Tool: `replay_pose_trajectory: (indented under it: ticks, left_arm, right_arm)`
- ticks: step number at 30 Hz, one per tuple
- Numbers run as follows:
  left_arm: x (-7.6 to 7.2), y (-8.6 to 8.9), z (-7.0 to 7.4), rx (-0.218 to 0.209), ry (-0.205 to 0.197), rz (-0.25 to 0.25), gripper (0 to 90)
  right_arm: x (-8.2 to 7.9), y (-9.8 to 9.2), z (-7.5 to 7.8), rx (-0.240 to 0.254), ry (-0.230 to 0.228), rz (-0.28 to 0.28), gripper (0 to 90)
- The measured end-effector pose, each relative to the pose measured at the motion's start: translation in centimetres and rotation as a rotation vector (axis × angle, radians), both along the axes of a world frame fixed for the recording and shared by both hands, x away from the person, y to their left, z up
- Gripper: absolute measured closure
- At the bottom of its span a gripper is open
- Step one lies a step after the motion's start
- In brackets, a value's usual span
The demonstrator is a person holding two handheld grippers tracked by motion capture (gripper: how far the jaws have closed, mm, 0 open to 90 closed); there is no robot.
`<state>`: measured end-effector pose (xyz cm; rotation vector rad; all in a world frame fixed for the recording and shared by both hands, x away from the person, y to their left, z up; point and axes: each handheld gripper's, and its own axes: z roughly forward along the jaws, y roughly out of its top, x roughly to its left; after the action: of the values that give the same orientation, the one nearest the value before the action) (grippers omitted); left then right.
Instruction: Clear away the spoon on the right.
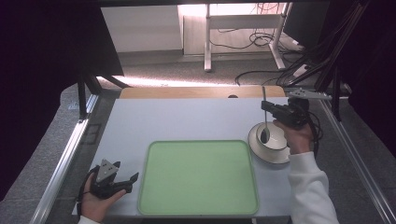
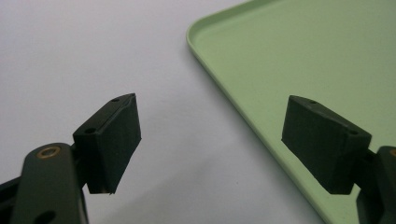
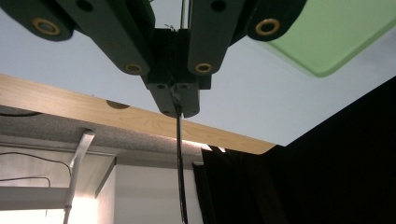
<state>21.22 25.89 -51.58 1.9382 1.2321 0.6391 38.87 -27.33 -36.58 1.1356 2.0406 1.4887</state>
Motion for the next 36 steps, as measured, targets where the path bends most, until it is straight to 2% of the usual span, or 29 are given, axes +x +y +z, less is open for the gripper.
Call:
replay_pose_trajectory:
  ticks: [8, 17, 36]
  left_arm:
    - [0.0, 0.0, 0.0, 0.0, 0.0, -0.002, 19.1]
    - [0.0, 0.0, 0.0, -0.004, -0.002, -0.002, 19.1]
    - [0.0, -0.1, 0.0, -0.002, 0.0, 0.0, 19.1]
  right_arm:
    - [-1.6, 1.4, 0.3, 0.02, 0.0, 0.047, 90.0]
    - [-2.3, 3.1, 0.1, 0.012, 0.0, 0.091, 90.0]
    - [-3.0, 4.9, -1.3, 0.038, 0.067, 0.148, 90.0]
